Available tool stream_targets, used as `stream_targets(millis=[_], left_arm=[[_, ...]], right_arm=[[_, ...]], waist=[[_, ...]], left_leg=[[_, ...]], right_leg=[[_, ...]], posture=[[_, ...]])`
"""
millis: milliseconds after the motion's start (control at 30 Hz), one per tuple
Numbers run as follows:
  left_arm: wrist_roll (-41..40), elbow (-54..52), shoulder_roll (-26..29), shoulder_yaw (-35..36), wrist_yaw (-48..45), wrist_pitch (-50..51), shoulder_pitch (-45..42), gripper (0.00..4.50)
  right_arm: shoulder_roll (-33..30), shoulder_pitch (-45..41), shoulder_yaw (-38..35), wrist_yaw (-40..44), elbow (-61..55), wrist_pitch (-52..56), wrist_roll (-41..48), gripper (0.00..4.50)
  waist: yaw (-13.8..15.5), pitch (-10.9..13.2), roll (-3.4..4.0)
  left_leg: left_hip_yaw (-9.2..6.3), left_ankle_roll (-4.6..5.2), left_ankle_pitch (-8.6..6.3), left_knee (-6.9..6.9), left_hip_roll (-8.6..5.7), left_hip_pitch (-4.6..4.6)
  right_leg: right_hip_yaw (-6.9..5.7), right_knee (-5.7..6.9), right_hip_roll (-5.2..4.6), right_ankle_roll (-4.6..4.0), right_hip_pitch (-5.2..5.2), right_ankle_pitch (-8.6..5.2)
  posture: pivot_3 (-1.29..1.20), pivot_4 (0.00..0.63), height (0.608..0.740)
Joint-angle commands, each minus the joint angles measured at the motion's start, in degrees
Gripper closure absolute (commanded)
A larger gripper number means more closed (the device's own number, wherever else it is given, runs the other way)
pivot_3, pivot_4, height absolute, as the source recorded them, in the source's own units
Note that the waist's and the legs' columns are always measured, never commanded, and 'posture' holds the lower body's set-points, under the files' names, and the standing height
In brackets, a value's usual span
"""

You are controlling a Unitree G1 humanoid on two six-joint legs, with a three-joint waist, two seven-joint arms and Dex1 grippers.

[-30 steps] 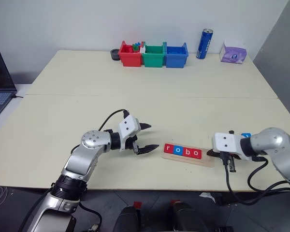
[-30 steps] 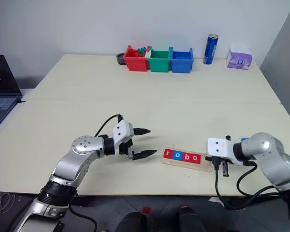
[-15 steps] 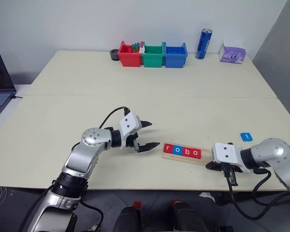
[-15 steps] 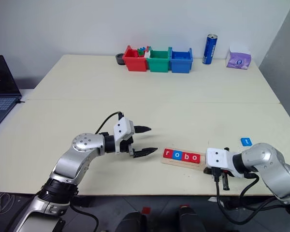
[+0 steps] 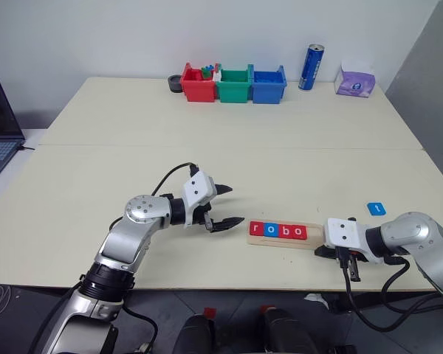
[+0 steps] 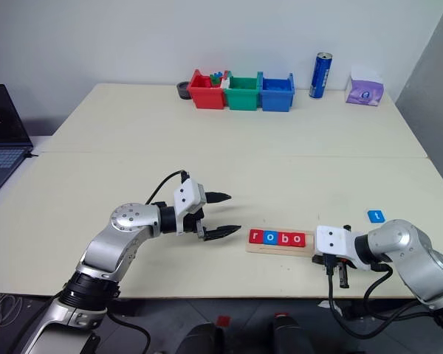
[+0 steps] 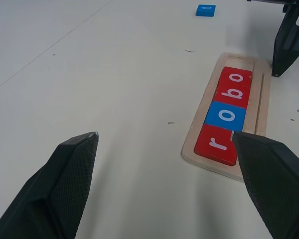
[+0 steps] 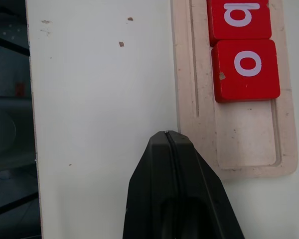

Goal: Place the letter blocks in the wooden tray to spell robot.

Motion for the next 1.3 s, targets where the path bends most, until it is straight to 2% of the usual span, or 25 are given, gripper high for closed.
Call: stream_targets(millis=[33, 100, 233, 333, 500, 700, 967, 1300], left_arm=[[-0.34, -1.82, -0.33, 0.37, 0.01, -0.88, -1.28, 0.00], [-0.20, -1.38, -0.48, 0.29, 0.01, -1.38, -1.12, 0.00], [-0.05, -0.97, -0.65, 0.40, 0.05, -2.29, -0.28, 0.00], [0.04, -0.64, -0.99, 0.33, 0.28, -3.04, 0.41, 0.00], [0.05, -0.21, -1.56, 0.12, 0.53, -3.49, 0.62, 0.00], [-0.71, 0.96, -2.03, 0.49, -0.02, -3.38, -0.31, 0.00], [-4.22, -2.29, -0.25, 0.92, -4.40, -0.07, 0.87, 0.00], [-8.17, -5.23, 4.57, 2.63, -9.49, 3.17, 2.05, 0.00]], right_arm=[[-0.53, -0.20, -2.41, -0.38, -1.27, 0.65, 1.00, 4.49], [-1.30, 0.60, -4.67, 0.43, -2.82, 2.28, 3.35, 4.49], [-1.29, 3.18, -14.04, 0.10, -5.22, 7.69, 10.84, 4.49], [1.76, 3.64, -23.17, -6.88, 0.80, 8.17, 11.35, 3.92], [8.64, 4.69, -31.33, -19.76, 7.90, 7.84, 9.88, 2.13], [15.75, 2.39, -35.37, -33.83, 14.24, 11.25, 8.42, 0.03], [18.96, -0.76, -35.62, -37.82, 22.98, 12.87, 10.59, 0.03], [19.75, -2.43, -33.56, -37.71, 29.74, 13.71, 11.51, 0.03]], waist=[[0.00, 0.00, 0.00], [0.03, 0.00, 0.00], [0.06, 0.00, 0.00], [0.07, 0.01, -0.02], [0.06, 0.00, -0.04], [-0.01, -0.04, 0.02], [-0.14, -0.06, 0.06], [-0.23, -0.07, 0.06]], left_leg=[[0.00, 0.00, 0.00, 0.00, 0.00, 0.00], [0.00, 0.00, 0.00, 0.00, 0.00, 0.00], [-0.02, 0.00, 0.00, -0.01, 0.00, -0.02], [-0.01, 0.00, 0.00, 0.00, -0.01, -0.02], [0.05, 0.00, 0.00, 0.00, -0.02, -0.02], [0.09, 0.00, 0.00, -0.04, -0.01, 0.00], [0.14, 0.00, 0.00, -0.05, -0.02, 0.01], [0.16, 0.00, 0.00, -0.06, -0.01, 0.04]], right_leg=[[0.00, 0.00, 0.00, 0.00, 0.00, 0.00], [0.00, 0.00, 0.00, 0.00, 0.00, 0.00], [-0.01, -0.01, -0.01, 0.00, 0.00, 0.00], [0.00, -0.01, -0.01, -0.01, 0.01, 0.00], [0.05, -0.02, -0.01, 0.01, 0.04, 0.01], [0.12, 0.02, 0.00, 0.00, 0.01, 0.01], [0.12, 0.02, 0.02, 0.00, 0.01, 0.02], [0.13, 0.01, 0.04, 0.01, 0.02, 0.01]], posture=[[0.00, 0.150, 0.740], [0.00, 0.150, 0.740], [0.00, 0.150, 0.740], [0.00, 0.150, 0.740], [0.00, 0.150, 0.740], [0.00, 0.150, 0.740], [0.00, 0.150, 0.740], [0.00, 0.150, 0.740]])
